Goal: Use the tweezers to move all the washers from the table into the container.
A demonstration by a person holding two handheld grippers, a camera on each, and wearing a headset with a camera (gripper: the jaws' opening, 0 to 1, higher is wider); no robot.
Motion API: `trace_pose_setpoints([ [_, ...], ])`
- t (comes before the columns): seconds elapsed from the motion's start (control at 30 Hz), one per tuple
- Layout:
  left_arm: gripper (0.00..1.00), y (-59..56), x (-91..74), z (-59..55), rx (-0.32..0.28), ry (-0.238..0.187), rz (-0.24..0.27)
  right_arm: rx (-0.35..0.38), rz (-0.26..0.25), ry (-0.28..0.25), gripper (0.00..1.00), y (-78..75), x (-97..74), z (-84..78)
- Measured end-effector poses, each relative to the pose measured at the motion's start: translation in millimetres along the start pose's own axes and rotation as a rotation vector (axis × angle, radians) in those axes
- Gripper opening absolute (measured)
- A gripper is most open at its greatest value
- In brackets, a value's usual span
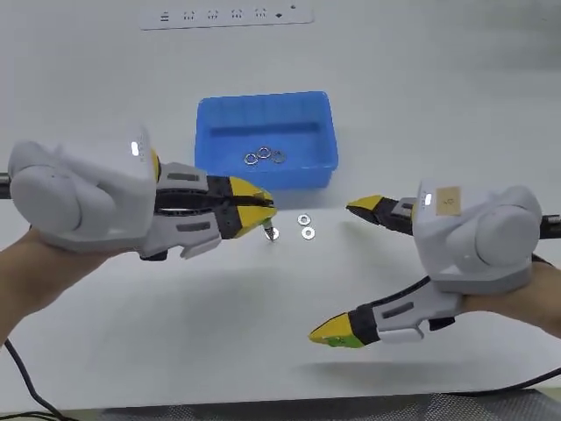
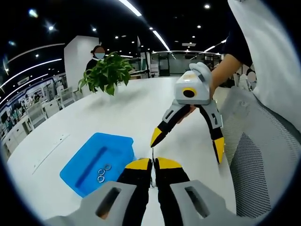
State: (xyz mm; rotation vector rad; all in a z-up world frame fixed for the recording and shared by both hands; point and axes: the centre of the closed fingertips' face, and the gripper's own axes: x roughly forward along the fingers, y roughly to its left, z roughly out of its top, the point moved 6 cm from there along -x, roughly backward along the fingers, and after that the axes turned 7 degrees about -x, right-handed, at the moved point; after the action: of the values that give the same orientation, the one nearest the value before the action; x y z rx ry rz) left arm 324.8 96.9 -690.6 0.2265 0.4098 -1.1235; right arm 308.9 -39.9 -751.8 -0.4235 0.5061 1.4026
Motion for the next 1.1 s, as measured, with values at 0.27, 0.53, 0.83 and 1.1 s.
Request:
trace_pose_setpoints([
  [0.27,0.07,5.2,2.4,-0.2,0.01,0.038,-0.027,-0.005,0.015,-0.002,1.0,2.1,5.8,3.0],
  [0.53,0.07,5.8,1.4,-0.9,0.001,0.05,-0.034,-0.022,0.022,-0.028,0.92,-1.5,13.3,13.3],
  [0.83,0.07,3.4,1.9,-0.8,-0.014,0.047,-0.039,-0.028,0.059,-0.024,0.62,-11.8,35.7,24.8],
  [1.1,0.07,3.0,-0.1,-2.3,-0.026,0.056,-0.056,-0.094,0.057,-0.024,0.34,-26.5,52.6,42.0],
])
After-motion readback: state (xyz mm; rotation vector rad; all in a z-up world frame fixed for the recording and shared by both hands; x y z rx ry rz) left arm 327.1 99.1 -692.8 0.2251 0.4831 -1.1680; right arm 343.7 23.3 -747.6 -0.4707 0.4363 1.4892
